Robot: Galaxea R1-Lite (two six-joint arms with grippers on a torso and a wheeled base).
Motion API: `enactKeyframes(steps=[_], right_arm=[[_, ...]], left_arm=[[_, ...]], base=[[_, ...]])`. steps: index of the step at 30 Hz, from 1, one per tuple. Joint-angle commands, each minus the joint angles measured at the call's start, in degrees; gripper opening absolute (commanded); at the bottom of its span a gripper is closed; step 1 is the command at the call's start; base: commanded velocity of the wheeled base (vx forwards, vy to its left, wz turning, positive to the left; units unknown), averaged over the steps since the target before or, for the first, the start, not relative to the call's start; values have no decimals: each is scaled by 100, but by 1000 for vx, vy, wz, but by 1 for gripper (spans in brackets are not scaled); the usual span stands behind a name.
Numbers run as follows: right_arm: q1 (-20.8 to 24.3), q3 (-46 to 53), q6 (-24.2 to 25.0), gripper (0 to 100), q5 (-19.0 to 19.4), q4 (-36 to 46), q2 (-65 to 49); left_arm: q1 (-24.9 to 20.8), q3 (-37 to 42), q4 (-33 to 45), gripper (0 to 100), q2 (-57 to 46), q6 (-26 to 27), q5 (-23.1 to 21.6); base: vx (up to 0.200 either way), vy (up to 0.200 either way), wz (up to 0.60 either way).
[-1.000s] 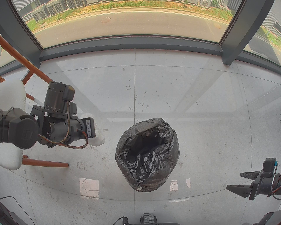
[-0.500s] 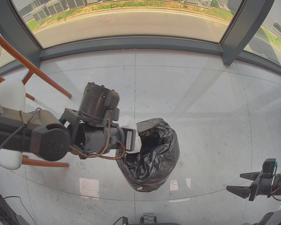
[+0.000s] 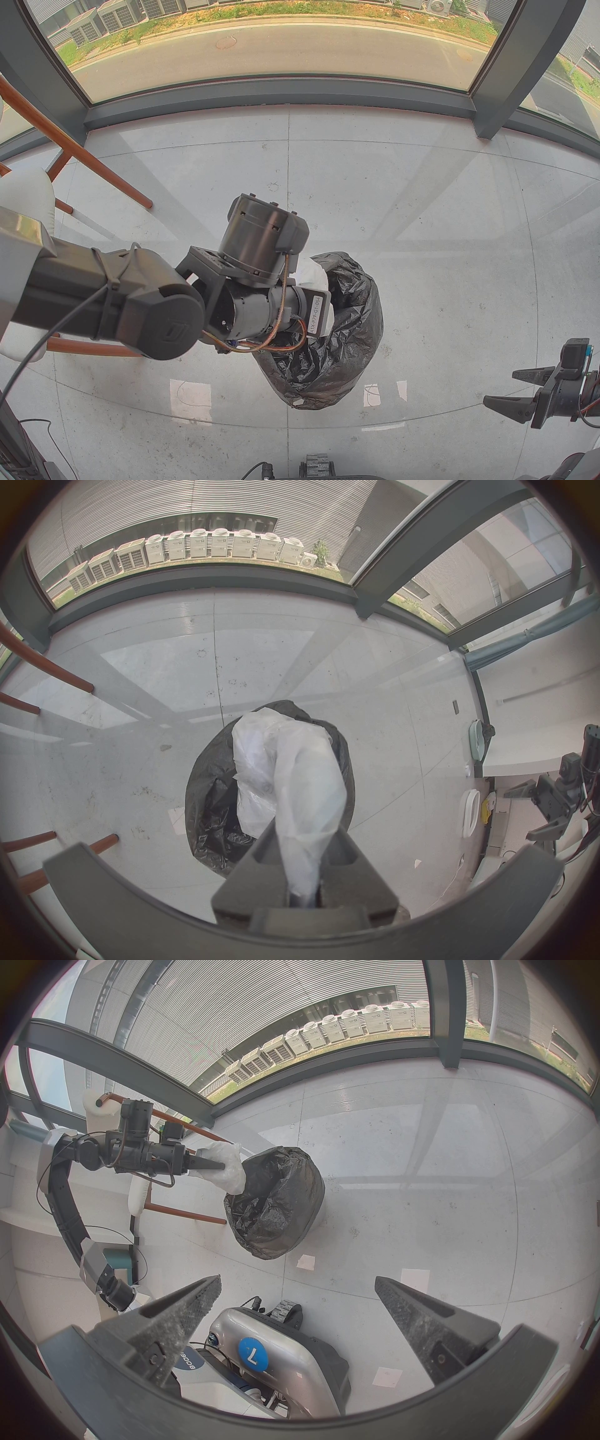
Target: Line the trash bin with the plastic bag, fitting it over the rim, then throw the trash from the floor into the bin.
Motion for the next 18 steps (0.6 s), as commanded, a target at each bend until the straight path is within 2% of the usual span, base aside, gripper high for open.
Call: enactKeyframes(steps=[1, 8, 13, 18], right_arm=[[-18, 15, 1, 100, 4, -1, 3], [-35, 130, 1, 100, -5, -1, -59], [-159, 156, 18, 100, -5, 25, -164], [-449, 297, 1, 100, -5, 25, -472]], left_arm=[[-16, 43, -9, 100, 33, -23, -1], [-25, 148, -35, 100, -318, -49, 8], [37, 667, -44, 100, -855, -84, 17], [133, 1203, -44, 100, -1523, -383, 43]], base=[[0, 0, 0], [0, 0, 0], [0, 0, 0], [0, 0, 0]])
